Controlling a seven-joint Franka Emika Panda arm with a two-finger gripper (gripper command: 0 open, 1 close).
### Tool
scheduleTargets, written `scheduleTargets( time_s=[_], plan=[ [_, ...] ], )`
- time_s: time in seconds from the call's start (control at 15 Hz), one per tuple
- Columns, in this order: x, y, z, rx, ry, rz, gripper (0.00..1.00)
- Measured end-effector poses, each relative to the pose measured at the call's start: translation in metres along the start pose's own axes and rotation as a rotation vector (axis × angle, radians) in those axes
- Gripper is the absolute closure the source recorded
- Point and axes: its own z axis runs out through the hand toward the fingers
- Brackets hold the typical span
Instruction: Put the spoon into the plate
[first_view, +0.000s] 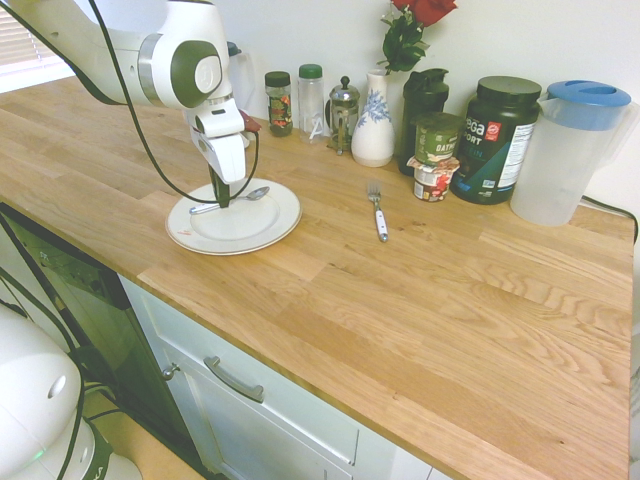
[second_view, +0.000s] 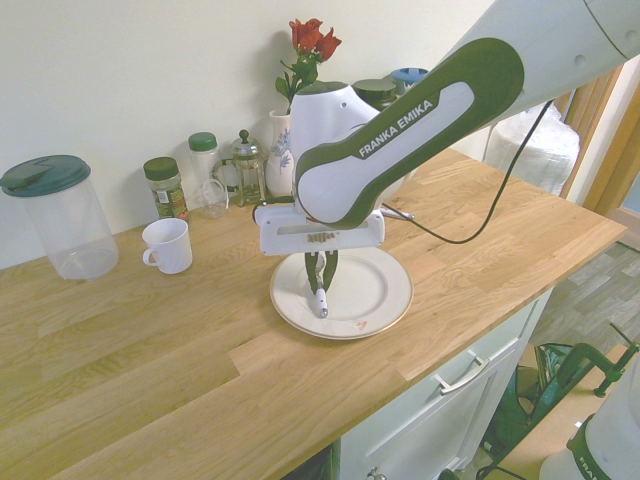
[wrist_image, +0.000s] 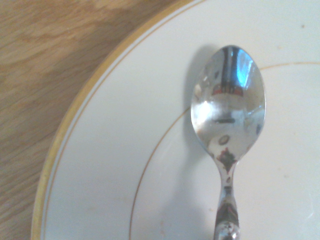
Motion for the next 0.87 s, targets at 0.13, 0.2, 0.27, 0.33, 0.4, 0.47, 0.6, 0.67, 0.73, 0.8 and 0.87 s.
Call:
scheduleTargets(
  time_s=[0.13,0.2,0.27,0.33,0.4,0.47,0.6,0.67,0.73,0.8,0.87],
  plan=[
    [0.003,0.000,0.001,-0.004,0.000,0.006,0.00],
    [0.004,0.000,0.002,-0.008,-0.001,0.008,0.00],
    [0.005,0.001,0.003,-0.012,-0.001,0.010,0.00],
    [0.005,0.001,0.003,-0.015,-0.001,0.010,0.00],
    [0.005,0.001,0.003,-0.017,-0.001,0.010,0.00],
    [0.005,0.001,0.002,-0.022,0.000,0.010,0.00],
    [0.007,0.002,-0.012,-0.042,0.002,0.013,0.00],
    [0.008,0.003,-0.028,-0.042,-0.001,0.004,0.00],
    [0.008,0.006,-0.048,-0.036,0.003,-0.017,0.00],
    [0.010,0.012,-0.071,-0.026,0.011,-0.048,0.00],
    [0.014,0.019,-0.091,-0.015,0.016,-0.100,0.00]
  ],
)
